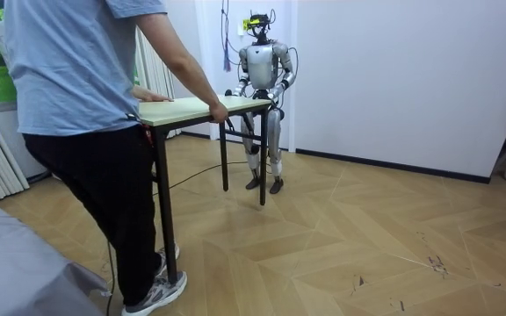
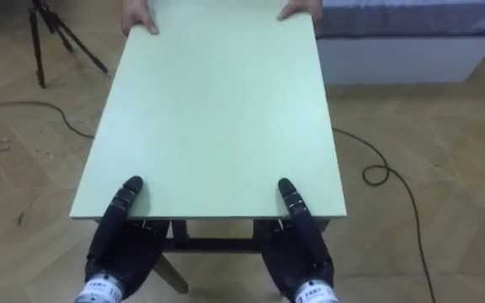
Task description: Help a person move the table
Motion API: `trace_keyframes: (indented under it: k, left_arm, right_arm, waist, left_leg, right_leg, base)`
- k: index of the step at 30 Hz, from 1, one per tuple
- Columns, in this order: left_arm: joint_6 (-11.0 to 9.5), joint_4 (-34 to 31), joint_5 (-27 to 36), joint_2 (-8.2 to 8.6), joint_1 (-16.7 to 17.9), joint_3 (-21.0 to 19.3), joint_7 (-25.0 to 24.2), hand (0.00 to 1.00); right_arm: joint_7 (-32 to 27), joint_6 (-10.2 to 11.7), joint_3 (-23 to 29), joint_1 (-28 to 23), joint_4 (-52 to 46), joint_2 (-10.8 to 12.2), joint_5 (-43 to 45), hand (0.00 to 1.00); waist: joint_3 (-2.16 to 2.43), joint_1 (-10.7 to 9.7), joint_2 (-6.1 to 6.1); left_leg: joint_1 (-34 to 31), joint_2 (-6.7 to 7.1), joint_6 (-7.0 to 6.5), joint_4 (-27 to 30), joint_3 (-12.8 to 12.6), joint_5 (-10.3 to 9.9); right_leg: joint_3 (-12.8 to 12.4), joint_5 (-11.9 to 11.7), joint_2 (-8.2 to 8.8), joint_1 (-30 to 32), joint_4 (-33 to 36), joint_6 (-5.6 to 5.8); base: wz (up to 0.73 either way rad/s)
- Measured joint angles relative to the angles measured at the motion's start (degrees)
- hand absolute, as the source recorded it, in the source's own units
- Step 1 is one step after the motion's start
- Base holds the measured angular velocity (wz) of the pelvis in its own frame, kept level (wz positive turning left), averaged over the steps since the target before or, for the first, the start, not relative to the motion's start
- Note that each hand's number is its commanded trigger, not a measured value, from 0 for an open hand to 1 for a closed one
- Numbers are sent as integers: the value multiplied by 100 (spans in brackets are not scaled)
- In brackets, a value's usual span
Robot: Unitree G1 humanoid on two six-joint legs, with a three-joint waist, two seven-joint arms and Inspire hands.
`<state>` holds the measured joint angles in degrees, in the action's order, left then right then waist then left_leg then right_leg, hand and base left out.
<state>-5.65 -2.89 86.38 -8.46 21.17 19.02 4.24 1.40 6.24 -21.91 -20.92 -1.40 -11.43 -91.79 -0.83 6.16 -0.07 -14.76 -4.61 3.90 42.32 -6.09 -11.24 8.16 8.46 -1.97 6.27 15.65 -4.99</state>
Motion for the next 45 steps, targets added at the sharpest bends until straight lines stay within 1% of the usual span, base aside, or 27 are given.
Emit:
trace_keyframes:
  k: [2,3,5,7,8,10,12,13,15,17,20,22,24,25,26,28,29,30,33,34,35,36,37,39,42,43,45]
  left_arm:
    - [-15,11,117,26,63,38,-36,100]
    - [-26,20,192,78,179,36,-122,100]
    - [-26,20,300,31,230,34,-225,100]
    - [-29,2,291,-30,174,33,-303,100]
    - [-28,1,278,-59,149,29,-349,100]
    - [-43,12,264,-82,150,21,-349,100]
    - [-79,5,287,-47,40,-24,-450,100]
    - [-98,17,294,-29,-24,-42,-469,100]
    - [-124,155,304,-36,-451,-29,-471,100]
    - [-248,459,309,25,-736,59,-471,100]
    - [-321,704,336,79,-817,171,-473,100]
    - [-319,695,355,88,-572,199,-477,100]
    - [-309,698,363,-17,-398,251,-480,100]
    - [-304,699,414,-43,-383,266,-481,100]
    - [-293,702,487,-34,-372,316,-480,100]
    - [-235,743,521,24,-367,334,-478,100]
    - [-176,738,510,12,-402,378,-476,100]
    - [-164,716,457,6,-407,409,-476,100]
    - [-62,626,435,-4,-378,387,-486,100]
    - [-62,600,434,-23,-378,381,-494,100]
    - [-73,572,423,19,-343,374,-495,100]
    - [-145,437,429,67,-210,332,-560,100]
    - [-198,354,486,-1,-168,285,-608,100]
    - [-169,336,518,-169,-148,197,-617,100]
    - [-79,268,506,-201,-176,146,-663,100]
    - [-80,227,507,-194,-189,140,-668,100]
    - [-91,190,434,-98,-205,130,-670,100]
  right_arm:
    - [1,-11,-3,1,-2,-47,8,100]
    - [8,-31,-19,-1,2,-55,29,100]
    - [51,-19,-24,3,2,-45,88,100]
    - [209,43,-52,8,-4,-71,115,100]
    - [257,68,-57,30,0,-70,135,100]
    - [267,74,-92,39,-3,-85,218,100]
    - [404,150,-108,207,1,-96,243,100]
    - [419,150,-101,317,47,-91,237,100]
    - [438,178,-15,659,198,-2,210,100]
    - [456,182,48,827,397,87,212,100]
    - [457,113,173,735,479,64,293,100]
    - [457,24,190,540,481,57,381,100]
    - [469,-67,192,348,481,58,449,100]
    - [469,-91,193,342,481,42,450,100]
    - [469,-98,206,338,481,5,450,100]
    - [472,-90,261,259,474,9,453,100]
    - [501,-23,265,140,402,3,402,100]
    - [531,25,262,53,352,-7,347,100]
    - [605,202,168,-55,285,-16,190,100]
    - [604,236,118,-48,268,-24,162,100]
    - [602,245,76,-30,246,-70,143,100]
    - [593,198,44,132,236,-159,144,100]
    - [561,174,-5,261,255,-122,119,100]
    - [538,175,-133,215,264,-71,76,100]
    - [619,251,-145,229,224,-73,103,100]
    - [648,256,-137,251,209,-71,102,100]
    - [698,240,-83,298,208,-58,109,100]
  waist:
    - [-1,98,85]
    - [13,136,193]
    - [34,15,289]
    - [20,-136,294]
    - [-15,-167,296]
    - [-51,-291,265]
    - [-64,-400,425]
    - [-84,-418,462]
    - [-106,-460,507]
    - [-101,-453,509]
    - [-48,-460,439]
    - [23,-505,402]
    - [41,-708,283]
    - [35,-757,255]
    - [25,-806,238]
    - [-4,-939,254]
    - [-5,-958,216]
    - [1,-955,180]
    - [2,-853,77]
    - [-24,-808,1]
    - [24,-688,12]
    - [231,-495,305]
    - [203,-422,268]
    - [135,-558,-204]
    - [93,-461,-301]
    - [71,-437,-323]
    - [51,-370,-291]
  left_leg:
    - [-195,-188,66,623,17,112]
    - [-196,-403,-65,1442,17,261]
    - [85,-526,-65,2021,66,420]
    - [535,-598,18,1609,160,619]
    - [753,-569,143,1168,150,191]
    - [912,-415,189,594,221,-67]
    - [1059,-378,191,-84,378,-784]
    - [1068,-391,191,-238,412,-959]
    - [1025,-361,106,-970,416,-1522]
    - [1016,-349,-1,-988,235,-1738]
    - [857,-136,-286,-835,-46,-1781]
    - [789,60,-472,-842,-173,-1661]
    - [652,324,-699,-845,-210,-1448]
    - [605,381,-738,-846,-238,-1382]
    - [542,404,-820,-880,-409,-1252]
    - [543,197,-841,-893,-823,-1129]
    - [537,70,-816,-964,-1103,-1015]
    - [540,-37,-791,-1092,-1406,-885]
    - [624,-187,-731,-1275,-2060,-688]
    - [638,-149,-728,-1265,-2104,-676]
    - [481,129,-801,-1355,-1824,-624]
    - [67,364,-1055,-1620,-1192,-414]
    - [-17,372,-1065,-1628,-1116,-363]
    - [130,655,-1126,-1696,-1216,-215]
    - [-167,627,-1104,-1503,-1266,-152]
    - [-258,631,-1098,-1460,-1273,-126]
    - [-531,603,-1071,-1353,-1207,45]
  right_leg:
    - [188,-44,-13,11,-13,-111]
    - [374,-17,-69,9,50,-168]
    - [565,19,-140,87,202,-243]
    - [710,82,-140,407,567,-256]
    - [733,93,-113,605,783,-271]
    - [760,-39,2,705,754,-283]
    - [937,-280,-9,1070,622,-355]
    - [975,-332,-20,1201,650,-385]
    - [1140,-640,43,1736,701,-444]
    - [1240,-908,118,1886,577,-461]
    - [1254,-1365,435,1849,213,-234]
    - [1207,-1639,613,1746,-56,164]
    - [982,-1955,789,1614,-489,738]
    - [938,-1986,833,1591,-590,834]
    - [899,-1917,912,1592,-628,1002]
    - [647,-1452,1144,1781,819,782]
    - [330,-697,1208,1788,1817,615]
    - [243,-128,1348,1704,2598,658]
    - [52,605,1636,1123,3475,777]
    - [-25,613,1603,1141,3335,884]
    - [-160,577,1368,1223,2915,1167]
    - [-545,524,978,1213,2313,1379]
    - [-630,567,1006,1243,2627,1244]
    - [-215,608,1822,476,3765,1128]
    - [-181,-129,1943,-465,3483,959]
    - [-182,-111,1923,-620,3200,963]
    - [-191,605,1811,-840,2419,1072]
  base:
    - [-37]
    - [-40]
    - [16]
    - [50]
    - [20]
    - [26]
    - [24]
    - [10]
    - [18]
    - [16]
    - [5]
    - [-7]
    - [30]
    - [36]
    - [36]
    - [50]
    - [57]
    - [47]
    - [10]
    - [-48]
    - [-103]
    - [-126]
    - [-82]
    - [-6]
    - [-20]
    - [-19]
    - [-19]
